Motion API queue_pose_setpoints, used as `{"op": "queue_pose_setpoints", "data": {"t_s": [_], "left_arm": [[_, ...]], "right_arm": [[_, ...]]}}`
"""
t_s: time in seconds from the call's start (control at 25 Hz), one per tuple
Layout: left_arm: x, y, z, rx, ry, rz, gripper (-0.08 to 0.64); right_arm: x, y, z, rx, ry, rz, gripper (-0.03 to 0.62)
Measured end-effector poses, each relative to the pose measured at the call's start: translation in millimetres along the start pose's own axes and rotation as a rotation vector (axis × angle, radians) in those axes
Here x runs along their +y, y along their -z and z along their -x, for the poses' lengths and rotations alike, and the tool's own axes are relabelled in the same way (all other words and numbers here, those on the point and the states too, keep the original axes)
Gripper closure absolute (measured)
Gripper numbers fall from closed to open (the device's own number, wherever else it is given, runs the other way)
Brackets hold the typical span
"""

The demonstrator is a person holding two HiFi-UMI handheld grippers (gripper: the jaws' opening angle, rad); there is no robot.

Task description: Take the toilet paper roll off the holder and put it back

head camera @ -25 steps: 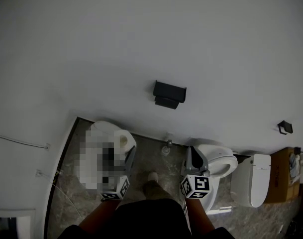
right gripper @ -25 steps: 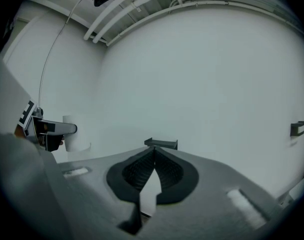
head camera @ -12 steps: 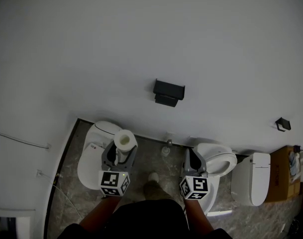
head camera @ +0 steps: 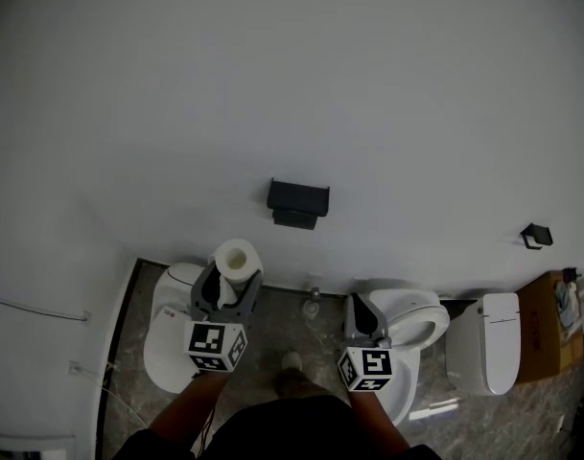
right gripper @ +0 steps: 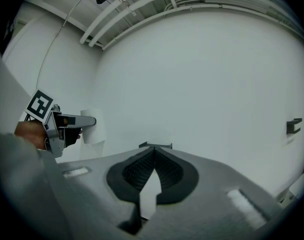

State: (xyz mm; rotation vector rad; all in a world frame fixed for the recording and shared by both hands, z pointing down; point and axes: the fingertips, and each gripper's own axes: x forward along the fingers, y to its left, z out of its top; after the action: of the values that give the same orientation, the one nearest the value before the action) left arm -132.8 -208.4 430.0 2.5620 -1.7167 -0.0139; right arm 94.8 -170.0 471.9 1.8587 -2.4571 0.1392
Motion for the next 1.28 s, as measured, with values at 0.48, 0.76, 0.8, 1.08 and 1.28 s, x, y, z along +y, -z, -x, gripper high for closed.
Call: {"op": "queue_pose_setpoints", "data": {"t_s": [0.48, 0.76, 0.8, 1.08, 1.28], "left_arm": [[-4.6, -54.1, -130.4, -0.06, 0.087, 0.003, 0.241], [-7.0, -43.4, -211.3, -0.076, 0.101, -0.069, 0.24], [-6.4, -37.5, -222.0, -0.067, 0.104, -0.049, 0.241], [-3.6, 13.2, -282.7, 0.027, 0.103, 0.088, 0.241], [-15.4, 42.8, -312.4, 0.068, 0.123, 0.052, 0.241]], "right_arm": [[-49.9, -4.8, -49.1, 0.001, 0.037, -0.028, 0.594], [-66.8, 6.0, -77.9, 0.02, 0.019, -0.034, 0.594], [-69.4, 6.0, -81.0, 0.022, 0.024, -0.029, 0.594], [-91.2, 12.7, -101.8, 0.04, 0.026, -0.046, 0.594], [-103.6, 20.9, -108.4, 0.065, 0.032, -0.041, 0.594]]}}
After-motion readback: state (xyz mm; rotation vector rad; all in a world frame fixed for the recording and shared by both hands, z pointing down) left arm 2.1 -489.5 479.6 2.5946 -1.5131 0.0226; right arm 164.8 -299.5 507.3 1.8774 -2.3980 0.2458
